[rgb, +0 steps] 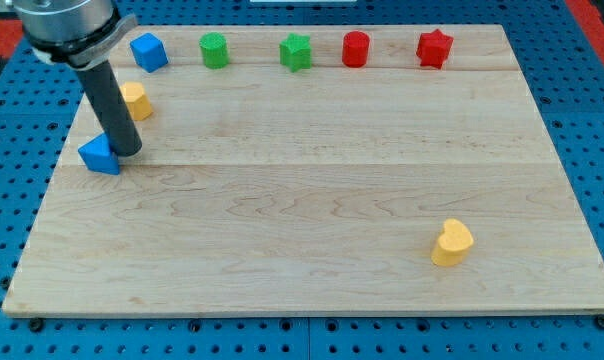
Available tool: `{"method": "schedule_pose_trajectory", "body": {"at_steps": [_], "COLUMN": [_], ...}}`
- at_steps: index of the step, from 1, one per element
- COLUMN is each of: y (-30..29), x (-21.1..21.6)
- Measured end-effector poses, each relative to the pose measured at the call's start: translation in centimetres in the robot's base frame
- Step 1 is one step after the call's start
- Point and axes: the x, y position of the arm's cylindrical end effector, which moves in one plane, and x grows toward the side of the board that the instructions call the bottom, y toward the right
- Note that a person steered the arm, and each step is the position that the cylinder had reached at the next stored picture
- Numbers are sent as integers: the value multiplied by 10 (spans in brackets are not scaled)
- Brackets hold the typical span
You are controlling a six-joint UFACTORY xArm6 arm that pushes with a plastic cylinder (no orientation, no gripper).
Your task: Push the yellow heart towards the left
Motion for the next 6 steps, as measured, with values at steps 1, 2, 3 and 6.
{"method": "schedule_pose_trajectory", "body": {"at_steps": [1, 2, 3, 6], "y": [70, 213, 346, 352], "x": [24, 34, 34, 120]}}
